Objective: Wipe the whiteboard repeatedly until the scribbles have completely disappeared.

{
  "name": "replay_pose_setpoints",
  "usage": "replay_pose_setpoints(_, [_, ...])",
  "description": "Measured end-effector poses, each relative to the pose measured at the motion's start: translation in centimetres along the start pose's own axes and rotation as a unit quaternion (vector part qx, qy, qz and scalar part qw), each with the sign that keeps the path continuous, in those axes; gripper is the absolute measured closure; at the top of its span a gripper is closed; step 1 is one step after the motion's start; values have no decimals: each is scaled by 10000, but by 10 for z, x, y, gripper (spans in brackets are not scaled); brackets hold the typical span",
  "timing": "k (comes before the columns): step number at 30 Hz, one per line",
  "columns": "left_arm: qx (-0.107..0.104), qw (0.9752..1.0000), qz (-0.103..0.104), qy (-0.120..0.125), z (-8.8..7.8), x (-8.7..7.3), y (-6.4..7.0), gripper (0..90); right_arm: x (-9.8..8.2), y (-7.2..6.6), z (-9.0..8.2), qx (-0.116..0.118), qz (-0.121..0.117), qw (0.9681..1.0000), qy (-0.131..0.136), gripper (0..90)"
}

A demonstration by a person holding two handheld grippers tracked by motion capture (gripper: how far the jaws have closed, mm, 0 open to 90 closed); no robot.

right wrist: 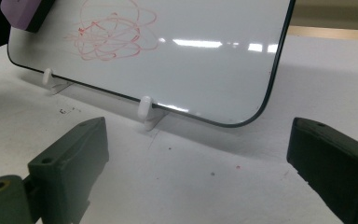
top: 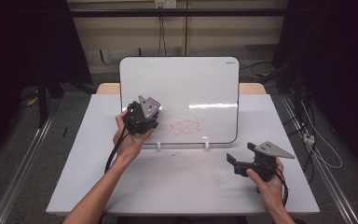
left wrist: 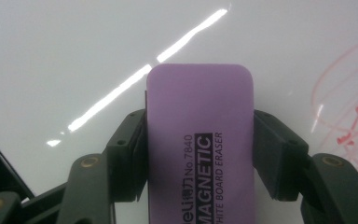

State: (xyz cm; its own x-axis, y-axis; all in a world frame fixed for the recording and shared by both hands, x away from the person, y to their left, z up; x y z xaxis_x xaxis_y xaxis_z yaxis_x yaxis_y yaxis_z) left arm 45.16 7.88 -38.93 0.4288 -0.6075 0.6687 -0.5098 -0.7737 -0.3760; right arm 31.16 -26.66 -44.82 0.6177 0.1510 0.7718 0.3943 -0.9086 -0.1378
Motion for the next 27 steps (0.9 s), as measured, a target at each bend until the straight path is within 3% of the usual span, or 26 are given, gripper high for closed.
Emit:
replay_pose_setpoints(3, [-81, 9999, 96, -13, 1, -1, 14, 413, 0, 0, 0, 0, -3, 10000, -5, 50])
replay_pose_setpoints(9, [-124, 9982, 584, 47, 4, -7, 59, 412, 1, -2, 1, 20, -25, 10000, -4, 51])
replay_pose_setpoints(11, [-186, 9976, 669, 42, 5, -8, 65, 413, 1, -2, 2, 5, -48, 10000, -7, 51])
replay_pose_setpoints(15, [-204, 9981, 574, -2, 3, -14, 56, 413, 0, -2, 1, 13, -23, 10000, -17, 51])
replay_pose_setpoints(19, [18, 9997, 224, -4, -2, -23, 19, 413, -1, 0, -1, 7, -12, 10000, 0, 51])
replay_pose_setpoints(20, [135, 9996, 227, -41, -3, -24, 9, 413, -1, 0, -1, 1, -5, 10000, 4, 51])
replay_pose_setpoints(22, [197, 9998, -8, 14, -5, -27, -6, 413, 0, 1, -1, -8, 5, 10000, 12, 51])
replay_pose_setpoints(24, [236, 9997, -61, 20, -5, -31, -8, 413, 1, 0, -1, -20, 11, 10000, 23, 51])
replay_pose_setpoints(27, [250, 9996, -39, 79, -4, -34, 5, 413, 1, -1, 0, -16, -2, 10000, 10, 51])
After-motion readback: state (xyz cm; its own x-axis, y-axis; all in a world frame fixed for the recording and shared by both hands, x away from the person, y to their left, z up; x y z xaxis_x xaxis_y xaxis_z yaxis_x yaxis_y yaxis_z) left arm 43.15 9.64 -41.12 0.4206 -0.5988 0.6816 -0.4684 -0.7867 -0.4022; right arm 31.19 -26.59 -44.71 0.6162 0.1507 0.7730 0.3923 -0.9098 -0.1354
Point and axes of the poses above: each handheld gripper's, and its own axes: z roughly forward along the jaws, x roughly out of its top, y roughly to its right, the point moved 2 cm from there along z, roughly forward along the jaws, and after that the axes turned 13 degrees about -y, right-handed, at the moved point
